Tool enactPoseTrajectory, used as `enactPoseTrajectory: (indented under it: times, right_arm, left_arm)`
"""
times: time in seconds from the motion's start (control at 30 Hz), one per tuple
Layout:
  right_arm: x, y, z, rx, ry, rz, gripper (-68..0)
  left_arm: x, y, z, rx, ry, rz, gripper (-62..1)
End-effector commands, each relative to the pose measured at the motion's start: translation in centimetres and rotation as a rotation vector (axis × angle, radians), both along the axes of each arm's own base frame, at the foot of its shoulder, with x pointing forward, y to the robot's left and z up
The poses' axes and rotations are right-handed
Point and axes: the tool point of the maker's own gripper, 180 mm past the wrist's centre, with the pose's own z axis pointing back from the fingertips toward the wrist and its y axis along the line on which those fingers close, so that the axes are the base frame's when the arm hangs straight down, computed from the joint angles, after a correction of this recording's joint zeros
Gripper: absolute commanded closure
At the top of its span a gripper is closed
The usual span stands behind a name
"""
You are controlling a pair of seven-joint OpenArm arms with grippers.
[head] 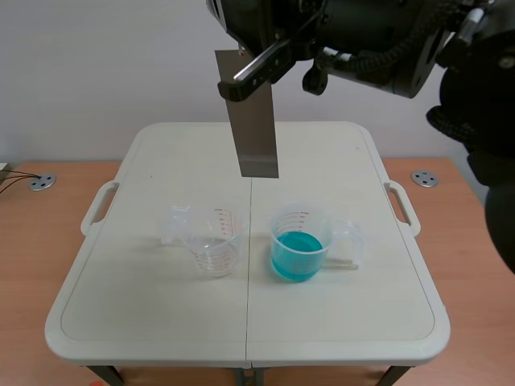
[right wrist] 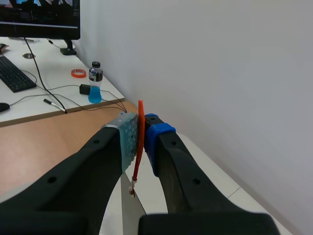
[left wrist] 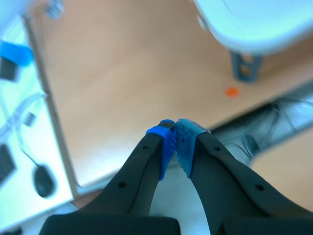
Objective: Hold the metal plate by the orange handle, dip it into the blue solution, take it out and point at it, then put the plate back in the beaker on the left.
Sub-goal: 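Point at the plate with the left hand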
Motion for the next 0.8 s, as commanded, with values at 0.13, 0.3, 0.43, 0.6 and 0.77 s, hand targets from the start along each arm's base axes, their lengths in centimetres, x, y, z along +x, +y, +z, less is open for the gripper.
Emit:
enactPoseTrajectory:
  times: [0.13, 0.3, 0.43, 0.6, 0.77]
  right_arm:
    - [-0.5, -1.9, 0.6, 0.024, -0.005, 0.003, -1.1]
    - [-0.6, -3.6, 0.1, 0.025, 0.018, -0.007, -1.1]
    - [-0.8, -4.7, 0.1, 0.021, 0.007, -0.009, -1.1]
    - [-0.8, -6.0, 0.3, 0.007, -0.019, -0.017, -1.1]
    - [-0.2, -6.9, -0.6, 0.003, 0.001, -0.027, -1.1]
  left_arm:
    - [2.6, -2.0, 3.2, -0.010, -0.107, -0.060, -1.9]
    - [4.4, -4.5, 5.6, -0.035, -0.187, -0.159, -1.9]
    - [5.7, -6.6, 7.0, -0.070, -0.217, -0.255, -1.9]
    - [7.2, -8.7, 8.1, -0.115, -0.222, -0.366, -1.9]
    - [7.9, -11.5, 8.4, -0.182, -0.205, -0.488, -1.9]
